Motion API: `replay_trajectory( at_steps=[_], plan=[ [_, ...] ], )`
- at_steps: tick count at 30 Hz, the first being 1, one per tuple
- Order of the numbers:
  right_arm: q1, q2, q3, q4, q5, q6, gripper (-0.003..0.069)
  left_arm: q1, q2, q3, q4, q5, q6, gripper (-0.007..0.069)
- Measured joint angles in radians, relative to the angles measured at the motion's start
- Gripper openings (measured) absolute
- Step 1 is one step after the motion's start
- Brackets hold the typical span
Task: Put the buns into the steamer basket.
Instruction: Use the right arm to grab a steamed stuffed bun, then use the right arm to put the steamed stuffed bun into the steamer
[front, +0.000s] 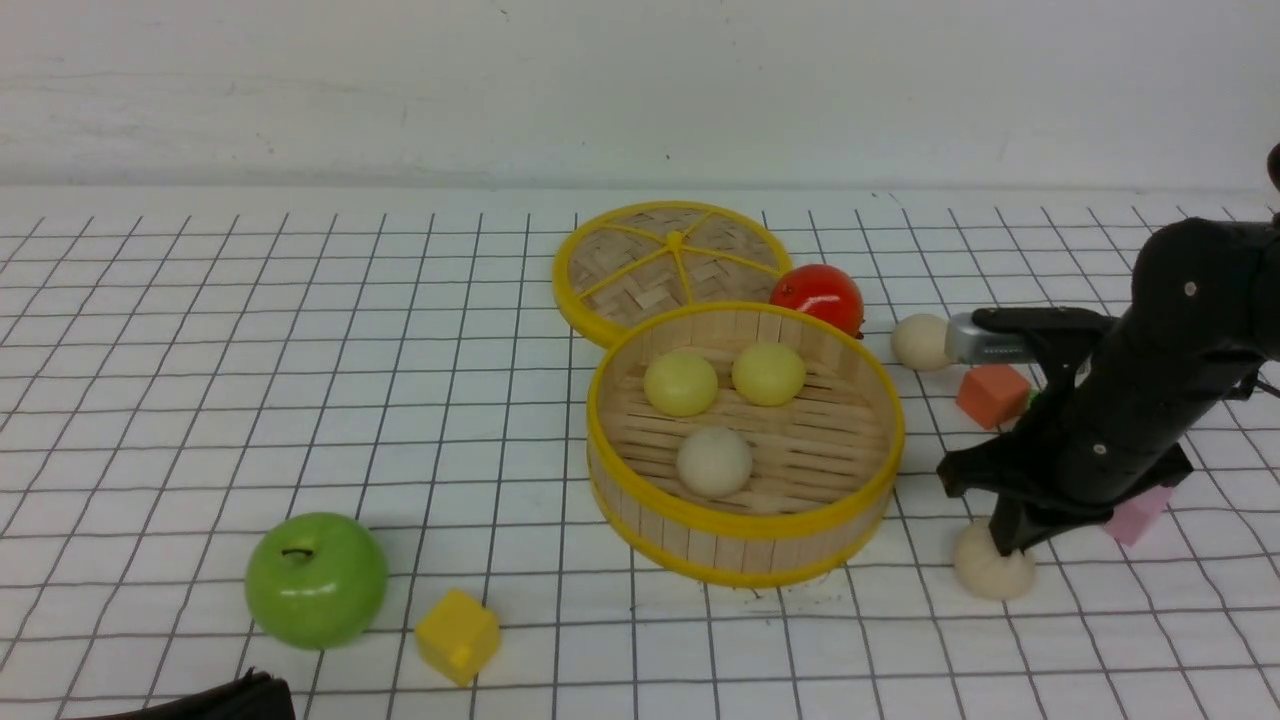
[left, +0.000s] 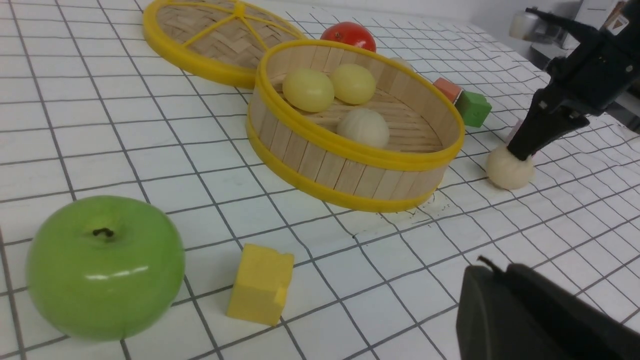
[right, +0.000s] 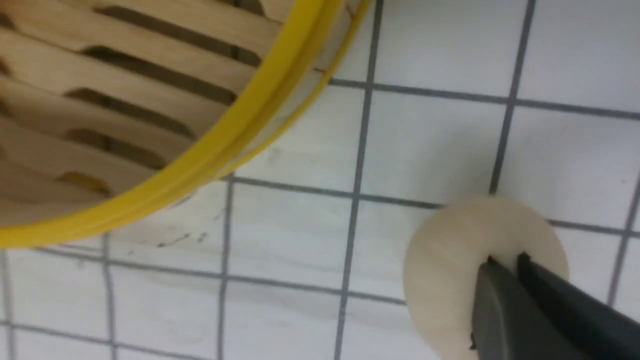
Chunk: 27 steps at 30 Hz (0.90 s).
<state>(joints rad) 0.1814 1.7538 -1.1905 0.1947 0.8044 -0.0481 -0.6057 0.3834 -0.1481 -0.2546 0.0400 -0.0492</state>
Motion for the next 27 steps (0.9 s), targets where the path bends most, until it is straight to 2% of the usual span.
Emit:
replay_trajectory(
  at_steps=[6,9,13,21,24,26,27],
  plan=[
    [0.057,-0.123,-0.016,0.015,-0.007,0.000,0.0001,0.000,0.000,0.000,0.000,0.000,0.000,0.0036],
    [0.146,-0.122,-0.070,0.027,-0.040,-0.003,0.0003,0.000,0.000,0.000,0.000,0.000,0.000,0.0039],
    [0.208,-0.067,-0.138,0.031,-0.086,-0.005,0.0003,0.000,0.000,0.000,0.000,0.000,0.000,0.0040],
    [0.219,0.129,-0.249,0.031,-0.092,-0.005,0.0014,0.000,0.000,0.000,0.000,0.000,0.000,0.0053],
    [0.219,0.173,-0.251,0.033,-0.096,-0.005,0.0052,0.000,0.000,0.000,0.000,0.000,0.000,0.0055],
    [0.219,0.186,-0.252,0.033,-0.104,-0.005,0.0101,0.000,0.000,0.000,0.000,0.000,0.000,0.0056],
    [0.219,0.190,-0.255,0.033,-0.107,-0.005,0.0148,0.000,0.000,0.000,0.000,0.000,0.000,0.0056]
  ],
)
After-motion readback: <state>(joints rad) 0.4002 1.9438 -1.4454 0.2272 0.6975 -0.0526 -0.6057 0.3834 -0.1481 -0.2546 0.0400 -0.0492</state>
